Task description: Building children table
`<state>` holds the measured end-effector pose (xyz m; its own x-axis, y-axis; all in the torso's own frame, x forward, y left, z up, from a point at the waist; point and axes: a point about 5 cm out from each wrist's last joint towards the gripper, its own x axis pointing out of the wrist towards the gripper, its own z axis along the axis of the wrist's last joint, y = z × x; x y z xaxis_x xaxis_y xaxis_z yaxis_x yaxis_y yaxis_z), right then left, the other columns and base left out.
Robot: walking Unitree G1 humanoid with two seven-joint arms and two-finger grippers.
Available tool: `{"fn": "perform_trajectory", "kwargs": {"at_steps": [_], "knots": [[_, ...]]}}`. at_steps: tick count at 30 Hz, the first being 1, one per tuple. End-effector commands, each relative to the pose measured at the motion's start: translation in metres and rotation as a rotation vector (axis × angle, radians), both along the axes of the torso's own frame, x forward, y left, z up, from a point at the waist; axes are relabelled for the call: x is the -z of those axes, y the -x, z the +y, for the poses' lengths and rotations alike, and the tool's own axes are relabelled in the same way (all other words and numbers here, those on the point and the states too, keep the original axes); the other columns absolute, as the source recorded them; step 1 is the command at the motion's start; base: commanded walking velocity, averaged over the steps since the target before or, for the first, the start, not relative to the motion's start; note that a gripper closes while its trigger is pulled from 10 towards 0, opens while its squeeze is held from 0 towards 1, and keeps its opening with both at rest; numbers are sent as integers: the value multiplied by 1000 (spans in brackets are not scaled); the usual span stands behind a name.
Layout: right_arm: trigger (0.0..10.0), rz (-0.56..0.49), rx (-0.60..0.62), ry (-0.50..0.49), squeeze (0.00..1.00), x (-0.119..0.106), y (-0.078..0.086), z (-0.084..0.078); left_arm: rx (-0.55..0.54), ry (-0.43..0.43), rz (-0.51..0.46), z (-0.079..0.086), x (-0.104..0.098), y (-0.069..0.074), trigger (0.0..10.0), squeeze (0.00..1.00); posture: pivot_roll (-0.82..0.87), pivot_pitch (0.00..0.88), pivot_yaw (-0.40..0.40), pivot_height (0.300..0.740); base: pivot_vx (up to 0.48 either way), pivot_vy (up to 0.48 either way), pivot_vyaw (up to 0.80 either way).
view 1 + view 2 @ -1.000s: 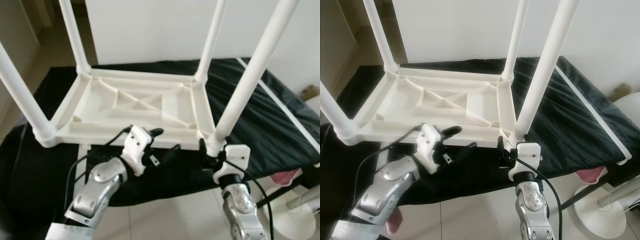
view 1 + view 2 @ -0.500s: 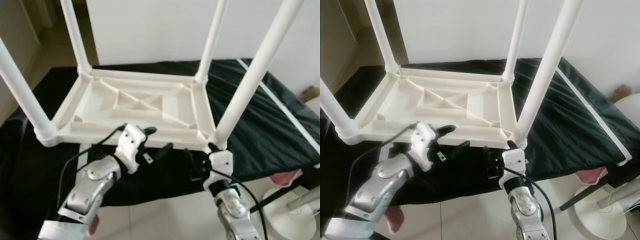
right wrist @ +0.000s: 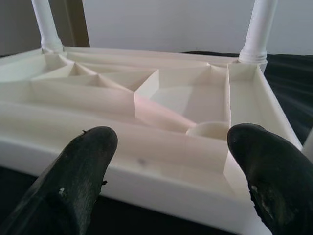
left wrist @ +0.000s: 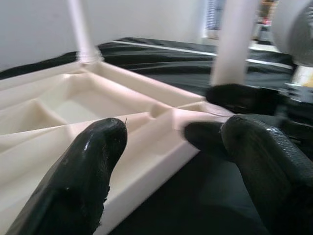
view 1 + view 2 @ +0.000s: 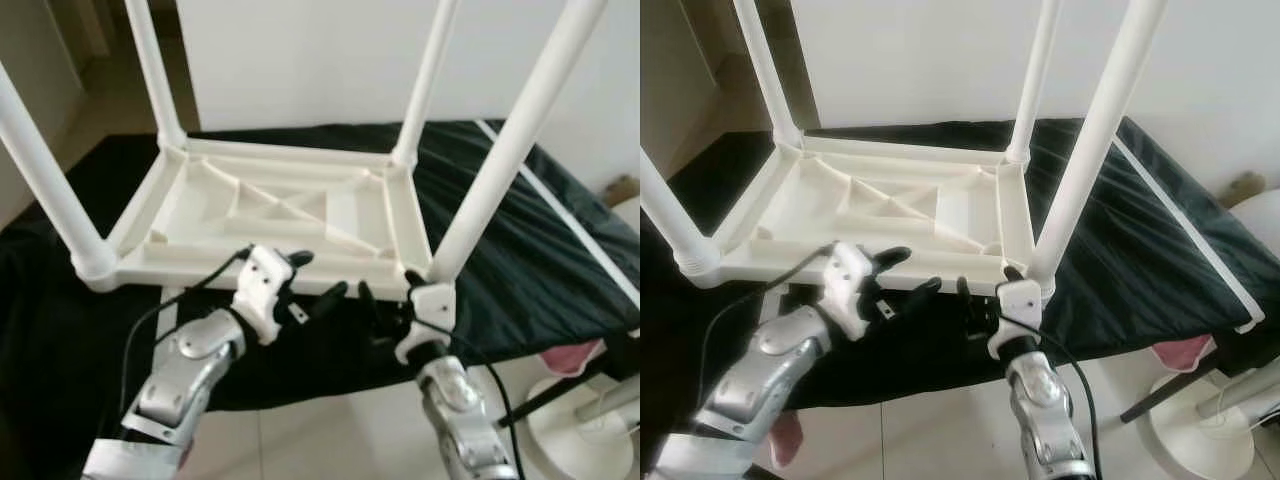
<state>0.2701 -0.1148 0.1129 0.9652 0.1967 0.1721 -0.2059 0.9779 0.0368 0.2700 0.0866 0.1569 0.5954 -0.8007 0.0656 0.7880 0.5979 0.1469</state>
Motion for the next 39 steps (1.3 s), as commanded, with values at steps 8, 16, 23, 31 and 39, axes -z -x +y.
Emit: {"fn": "perform_trajectory", "kwargs": {"at_steps": [8, 16, 23, 31, 39], "knots": [[10000, 20, 45, -99, 0, -3, -11, -2, 124, 6, 24, -16, 5, 13, 10000, 0, 38, 0, -75, 740, 0, 0, 0], [10000, 29, 150, -156, 0, -3, -17, -14, 134, 37, 46, -28, 7, 19, 10000, 0, 48, 0, -84, 740, 0, 0, 0], [10000, 26, 250, -143, 0, -2, -18, -39, 129, 24, 62, -24, 10, 19, 10000, 0, 42, 0, -79, 740, 0, 0, 0], [10000, 25, 346, -103, 0, -1, -18, -76, 132, 25, 69, -23, 9, 20, 10000, 0, 38, 0, -74, 740, 0, 0, 0], [10000, 3, 517, -46, 0, -9, -17, -139, 134, 22, 81, -21, 10, 22, 10000, 0, 39, 0, -66, 740, 0, 0, 0]]}}
